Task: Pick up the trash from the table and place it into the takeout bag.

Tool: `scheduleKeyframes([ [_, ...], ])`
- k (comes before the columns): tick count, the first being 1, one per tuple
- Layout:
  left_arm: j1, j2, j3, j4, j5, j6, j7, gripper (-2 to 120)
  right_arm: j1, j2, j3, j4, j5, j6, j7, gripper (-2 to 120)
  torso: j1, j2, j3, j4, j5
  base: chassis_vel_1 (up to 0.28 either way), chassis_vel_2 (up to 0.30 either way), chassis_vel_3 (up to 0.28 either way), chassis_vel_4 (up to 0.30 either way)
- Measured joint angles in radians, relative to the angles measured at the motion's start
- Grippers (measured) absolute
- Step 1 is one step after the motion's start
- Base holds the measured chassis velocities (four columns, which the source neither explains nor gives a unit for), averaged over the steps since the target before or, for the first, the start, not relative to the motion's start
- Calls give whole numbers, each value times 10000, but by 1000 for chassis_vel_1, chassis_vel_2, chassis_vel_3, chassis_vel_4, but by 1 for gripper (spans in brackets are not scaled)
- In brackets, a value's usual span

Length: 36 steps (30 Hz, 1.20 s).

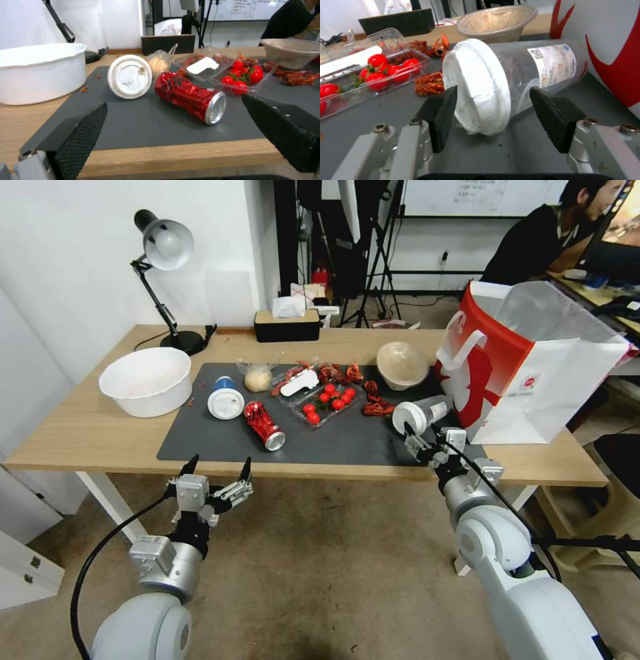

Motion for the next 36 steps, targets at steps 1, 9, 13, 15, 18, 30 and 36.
scheduleKeyframes([
  [1, 0, 0, 0, 0, 0, 0, 0, 100, 0, 0, 0, 0, 0, 0, 0, 58, 0, 0, 0, 0, 0, 0, 0, 0, 0],
  [9, -38, 5, 8, 64, 0, -34, 25, 100, 54, 41, -54, -64, 9, -55, 123, 47, 0, 0, 0, 0, 0, 0, 0, 0, 0],
  [13, -45, 6, 8, 76, 0, -45, 27, 100, 55, 45, -57, -71, 10, -56, 129, 43, 0, 0, 0, -1, 0, 0, 0, 0, 0],
  [15, -45, 6, 8, 76, 0, -45, 27, 100, 55, 45, -57, -71, 10, -56, 129, 43, 0, 0, 0, -1, 0, 0, 0, 0, 0],
  [18, -64, 10, 9, 105, 0, -66, 32, 100, 57, 58, -65, -83, 11, -58, 137, 28, 0, 0, 0, -1, 0, 0, 0, 0, 0],
  [30, -158, 40, 24, 314, -1, -209, 49, 100, 39, 162, -102, -115, 11, -83, 148, 11, 0, 0, 1, -1, 1, 0, 0, 0, 0],
  [36, -163, 44, 29, 355, 0, -290, 59, 100, -220, 167, -6, 264, 7, -85, 138, 11, 0, 0, 0, -1, 1, 0, 0, 0, 0],
])
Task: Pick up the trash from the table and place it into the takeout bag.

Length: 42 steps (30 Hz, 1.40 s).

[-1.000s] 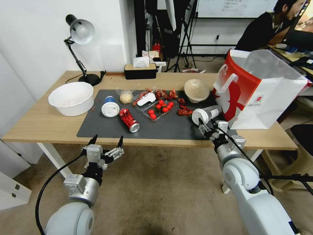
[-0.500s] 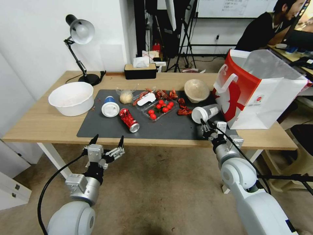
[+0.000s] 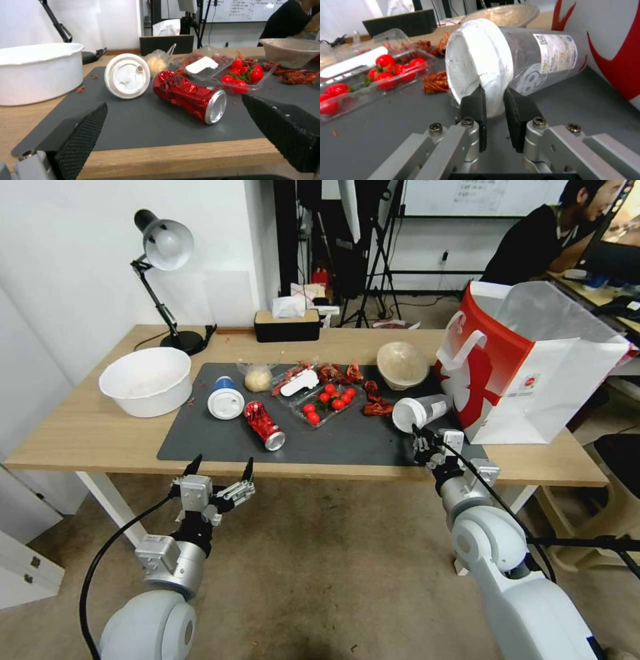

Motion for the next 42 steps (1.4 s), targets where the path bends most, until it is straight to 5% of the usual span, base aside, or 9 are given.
scheduleKeyframes([
  [24, 171, -113, 32, -218, 142, -117, 45, 100, -193, -1509, 1648, 2792, 1698, 2016, -2608, 11, 0, 0, 0, 1, 1, 0, 0, 0, 0],
  [31, 289, -136, 16, -340, 190, -138, 51, 100, 579, -2429, 3431, 2415, 2192, 1813, -1515, 11, 0, 0, 0, 0, 3, 0, 0, 0, 0],
  [42, 316, -154, -29, -433, 229, -145, 54, 100, 1577, -3126, 3738, 1049, 2758, 843, 356, 11, 0, 0, 0, -1, 1, 0, 0, 0, 0],
])
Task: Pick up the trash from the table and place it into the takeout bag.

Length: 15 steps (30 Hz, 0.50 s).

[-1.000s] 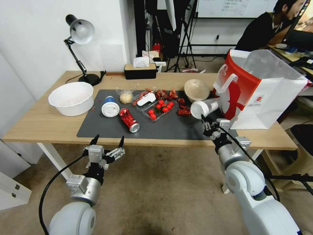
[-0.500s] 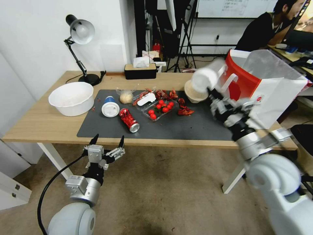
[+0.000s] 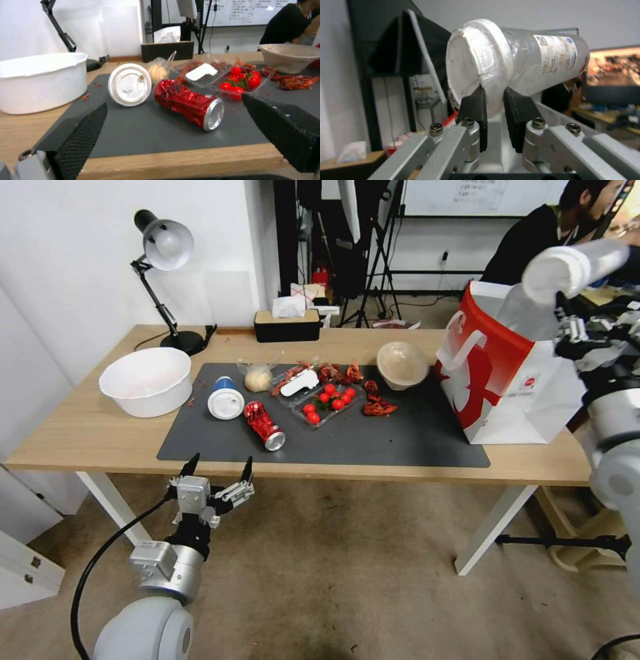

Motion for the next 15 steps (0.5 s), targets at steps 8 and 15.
scheduleKeyframes([
  [8, 8, -47, -48, -34, 23, 0, 0, 100, 589, 24, -446, -760, 385, -730, 832, 11, 0, 0, 0, 1, 0, 0, 0, 0, 0],
  [15, -14, -128, -60, -28, 78, 1, 0, 100, 867, 86, -608, -883, 1112, -1111, 1222, 30, 0, 0, 0, 1, -2, 0, 0, 0, 0],
])
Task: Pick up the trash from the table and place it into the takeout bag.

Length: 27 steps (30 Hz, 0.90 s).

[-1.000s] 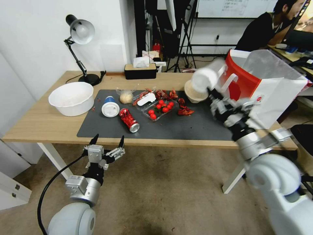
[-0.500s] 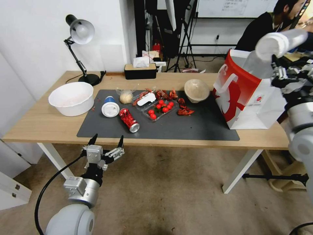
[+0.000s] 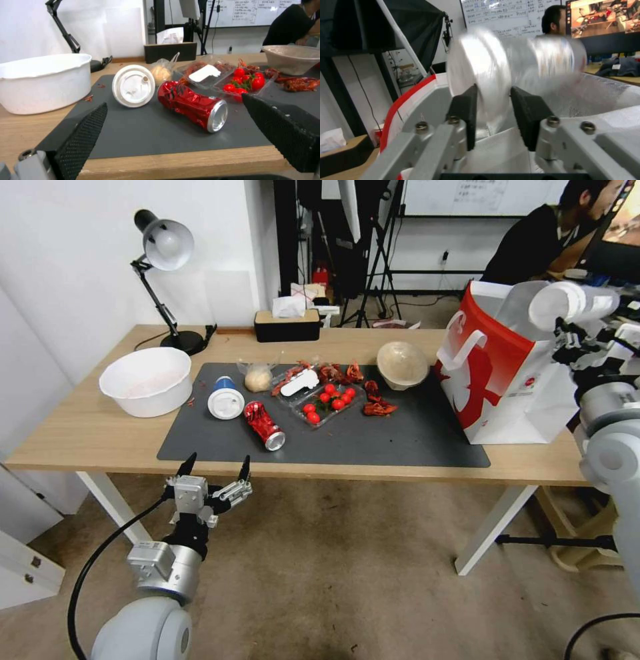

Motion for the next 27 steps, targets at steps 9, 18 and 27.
scheduleKeyframes([
  [9, -41, -71, 27, 78, 89, 8, 21, 100, 73, -34, -5, -48, 102, -5, -18, 59, 0, 0, -1, -1, 1, 0, 0, 0, 0],
  [18, -78, -69, 24, 126, 95, 19, 26, 100, 97, -116, 84, 511, 758, 376, -293, 89, 0, 0, -1, 0, 0, 0, 0, 0, 0],
  [27, -80, -48, 21, 177, 92, 11, 31, 100, -206, -120, 124, 1152, 897, 716, -598, 100, 0, 1, -1, 0, 0, 0, 0, 0, 0],
])
